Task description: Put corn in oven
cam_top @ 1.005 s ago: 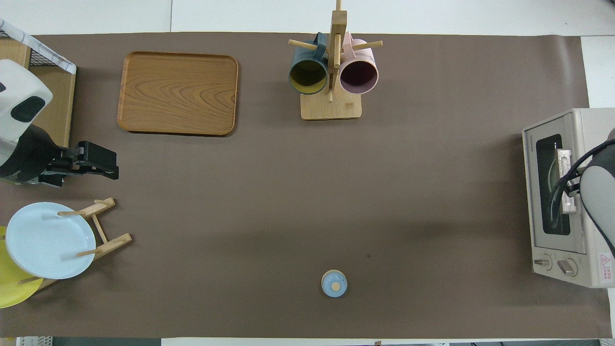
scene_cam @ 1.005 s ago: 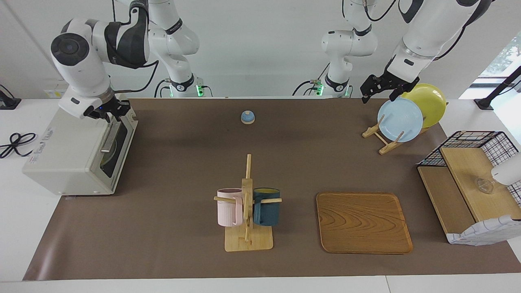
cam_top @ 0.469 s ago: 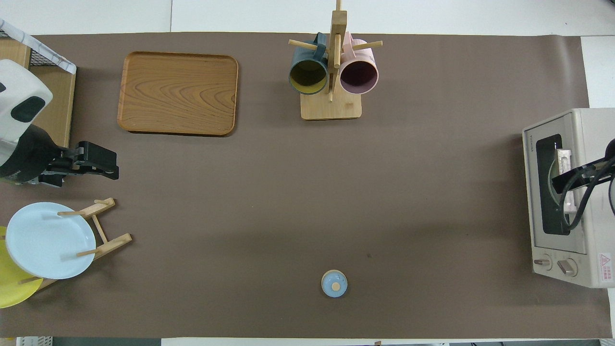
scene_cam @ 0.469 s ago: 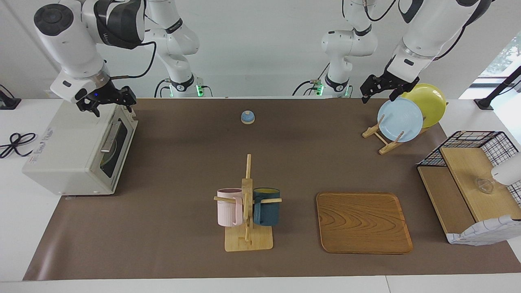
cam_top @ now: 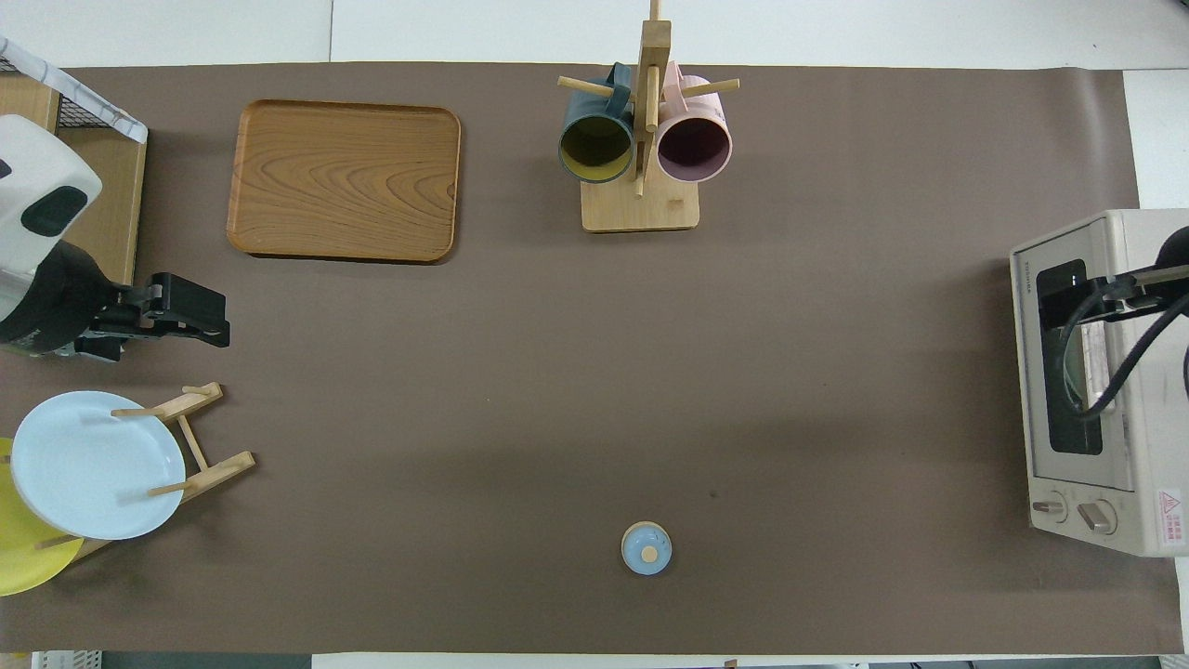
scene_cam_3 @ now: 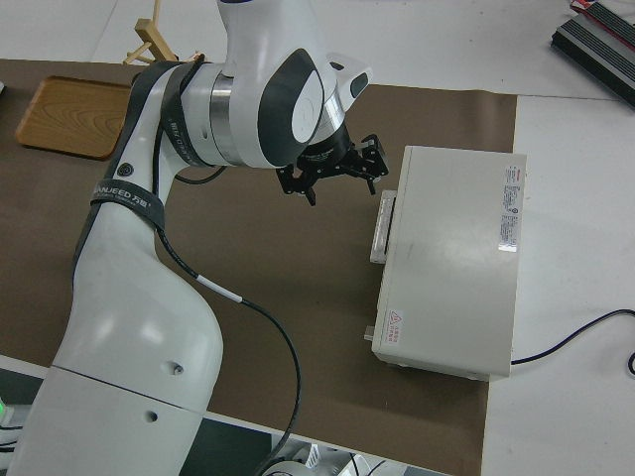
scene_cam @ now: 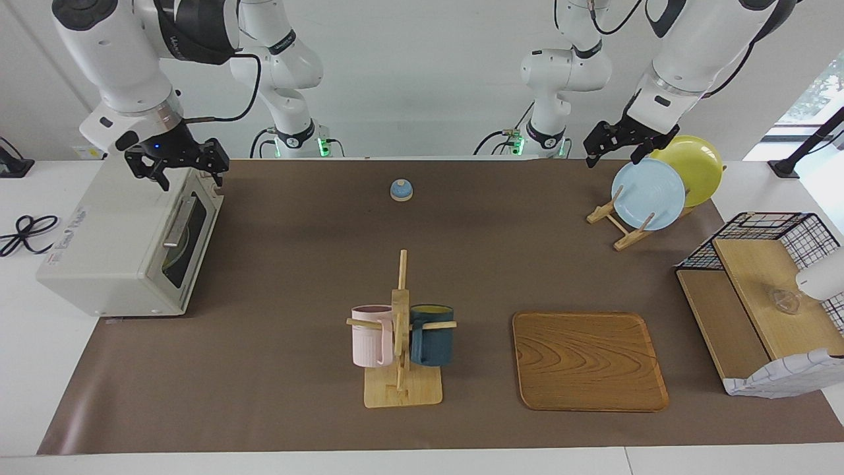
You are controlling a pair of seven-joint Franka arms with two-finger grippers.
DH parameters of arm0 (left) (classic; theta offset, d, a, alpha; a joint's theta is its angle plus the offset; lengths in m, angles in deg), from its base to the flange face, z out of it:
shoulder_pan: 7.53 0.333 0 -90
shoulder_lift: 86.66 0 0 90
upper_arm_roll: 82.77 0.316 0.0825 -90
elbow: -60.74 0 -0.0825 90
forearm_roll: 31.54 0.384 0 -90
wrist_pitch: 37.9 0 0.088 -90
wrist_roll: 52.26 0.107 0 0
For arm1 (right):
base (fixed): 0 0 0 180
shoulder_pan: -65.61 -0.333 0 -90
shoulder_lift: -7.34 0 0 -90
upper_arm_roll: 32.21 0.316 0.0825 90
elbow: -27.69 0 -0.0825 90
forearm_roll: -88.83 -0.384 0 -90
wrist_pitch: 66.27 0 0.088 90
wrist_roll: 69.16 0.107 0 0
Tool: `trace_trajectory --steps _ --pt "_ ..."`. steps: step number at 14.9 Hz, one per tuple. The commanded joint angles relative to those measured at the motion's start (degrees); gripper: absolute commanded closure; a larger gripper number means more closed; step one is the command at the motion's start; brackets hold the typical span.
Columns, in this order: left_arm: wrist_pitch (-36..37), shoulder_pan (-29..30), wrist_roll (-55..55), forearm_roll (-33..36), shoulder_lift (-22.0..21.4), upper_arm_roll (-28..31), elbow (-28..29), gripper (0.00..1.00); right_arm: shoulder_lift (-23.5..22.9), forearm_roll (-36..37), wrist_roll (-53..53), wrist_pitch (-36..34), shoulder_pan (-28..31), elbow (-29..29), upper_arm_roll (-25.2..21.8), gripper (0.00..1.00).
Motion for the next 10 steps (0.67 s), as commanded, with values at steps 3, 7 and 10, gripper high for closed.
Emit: trace_trajectory --steps 3,7,10 --pt "1.05 0.77 0.15 0.53 -0.31 -0.51 -0.27 0.0 -6.53 -1.99 2.29 -7.23 -6.51 10.13 -6.2 0.0" --pt "1.05 0.77 0.15 0.53 -0.31 -0.52 -0.36 0.0 -4.21 -4.27 5.89 -7.25 -9.09 10.62 -8.88 0.0" --pt "1.05 0.77 0.15 0.53 -0.31 -0.52 -0.27 0.0 -3.31 -4.01 6.25 -7.17 -9.01 9.29 -8.7 0.0"
